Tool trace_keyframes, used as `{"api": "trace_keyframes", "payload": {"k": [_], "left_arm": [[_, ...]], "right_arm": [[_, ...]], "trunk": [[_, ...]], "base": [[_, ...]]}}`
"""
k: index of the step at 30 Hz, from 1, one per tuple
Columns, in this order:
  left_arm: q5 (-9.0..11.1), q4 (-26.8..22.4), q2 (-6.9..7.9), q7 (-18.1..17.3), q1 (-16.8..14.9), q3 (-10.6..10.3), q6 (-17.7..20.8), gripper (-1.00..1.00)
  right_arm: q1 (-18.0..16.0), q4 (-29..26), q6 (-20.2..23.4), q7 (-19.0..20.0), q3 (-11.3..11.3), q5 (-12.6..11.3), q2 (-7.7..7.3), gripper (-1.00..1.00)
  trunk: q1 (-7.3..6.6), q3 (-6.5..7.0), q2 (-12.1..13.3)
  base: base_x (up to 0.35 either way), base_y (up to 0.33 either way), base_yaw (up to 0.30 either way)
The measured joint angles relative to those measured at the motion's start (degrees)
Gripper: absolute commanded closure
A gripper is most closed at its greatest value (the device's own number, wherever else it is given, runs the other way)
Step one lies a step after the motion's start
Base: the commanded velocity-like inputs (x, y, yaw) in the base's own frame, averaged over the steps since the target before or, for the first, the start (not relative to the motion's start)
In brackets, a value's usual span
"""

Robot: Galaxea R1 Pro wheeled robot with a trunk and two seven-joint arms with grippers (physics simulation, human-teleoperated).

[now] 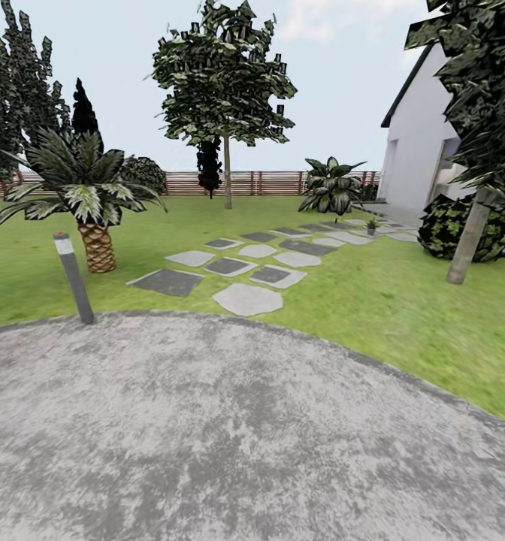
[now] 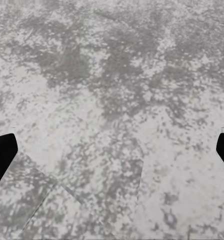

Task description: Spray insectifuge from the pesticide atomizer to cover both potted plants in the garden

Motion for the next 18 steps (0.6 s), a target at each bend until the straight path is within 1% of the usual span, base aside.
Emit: {"api": "trace_keyframes", "payload": {"k": [18], "left_arm": [[0.00,0.00,-0.04,0.00,0.00,-0.02,-0.01,-1.00]], "right_arm": [[0.00,0.00,0.00,0.00,0.03,0.00,0.00,-1.00]], "trunk": [[0.00,0.00,0.00]], "base": [[0.339,0.000,0.000]]}}
